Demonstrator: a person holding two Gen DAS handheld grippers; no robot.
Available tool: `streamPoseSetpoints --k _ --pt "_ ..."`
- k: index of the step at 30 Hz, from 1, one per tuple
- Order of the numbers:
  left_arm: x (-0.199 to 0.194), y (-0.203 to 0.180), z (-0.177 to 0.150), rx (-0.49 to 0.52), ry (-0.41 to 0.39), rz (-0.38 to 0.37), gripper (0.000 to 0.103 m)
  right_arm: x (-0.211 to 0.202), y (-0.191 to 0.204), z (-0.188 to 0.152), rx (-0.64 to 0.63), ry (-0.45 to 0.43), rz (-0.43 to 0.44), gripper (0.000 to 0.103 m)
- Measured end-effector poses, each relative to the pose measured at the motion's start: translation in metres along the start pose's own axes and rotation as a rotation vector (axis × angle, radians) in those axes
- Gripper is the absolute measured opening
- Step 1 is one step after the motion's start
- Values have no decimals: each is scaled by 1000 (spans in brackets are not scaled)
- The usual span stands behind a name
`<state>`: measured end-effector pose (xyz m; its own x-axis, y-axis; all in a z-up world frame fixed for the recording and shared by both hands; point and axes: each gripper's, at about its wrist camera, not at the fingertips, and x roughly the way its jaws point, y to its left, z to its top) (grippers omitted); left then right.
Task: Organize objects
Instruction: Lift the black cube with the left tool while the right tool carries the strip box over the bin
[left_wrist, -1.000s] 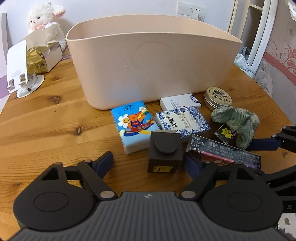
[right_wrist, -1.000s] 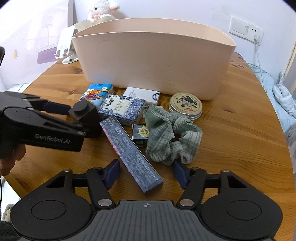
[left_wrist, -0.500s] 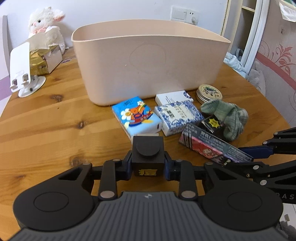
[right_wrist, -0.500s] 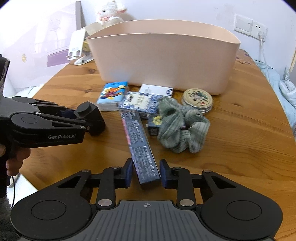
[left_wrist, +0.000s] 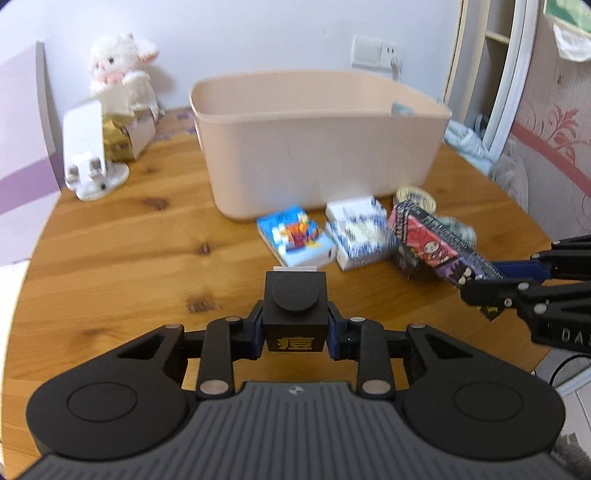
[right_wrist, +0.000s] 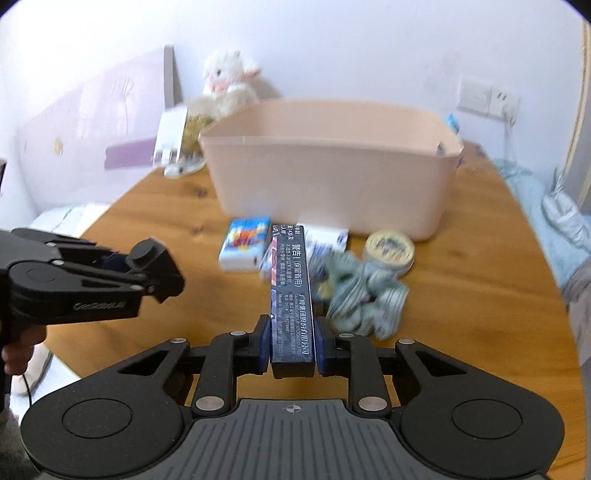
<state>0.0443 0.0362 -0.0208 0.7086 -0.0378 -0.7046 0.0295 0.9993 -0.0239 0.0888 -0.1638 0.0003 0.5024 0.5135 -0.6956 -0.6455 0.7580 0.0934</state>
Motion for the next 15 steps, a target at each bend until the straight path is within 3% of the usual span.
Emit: streamPoseSetpoints --k 8,15 --pt "-26 9 34 7 -124 43 34 -32 -16 34 44 -173 -68 23" --pt "-22 20 76 -11 -198 55 34 -35 -29 73 42 -270 -117 23"
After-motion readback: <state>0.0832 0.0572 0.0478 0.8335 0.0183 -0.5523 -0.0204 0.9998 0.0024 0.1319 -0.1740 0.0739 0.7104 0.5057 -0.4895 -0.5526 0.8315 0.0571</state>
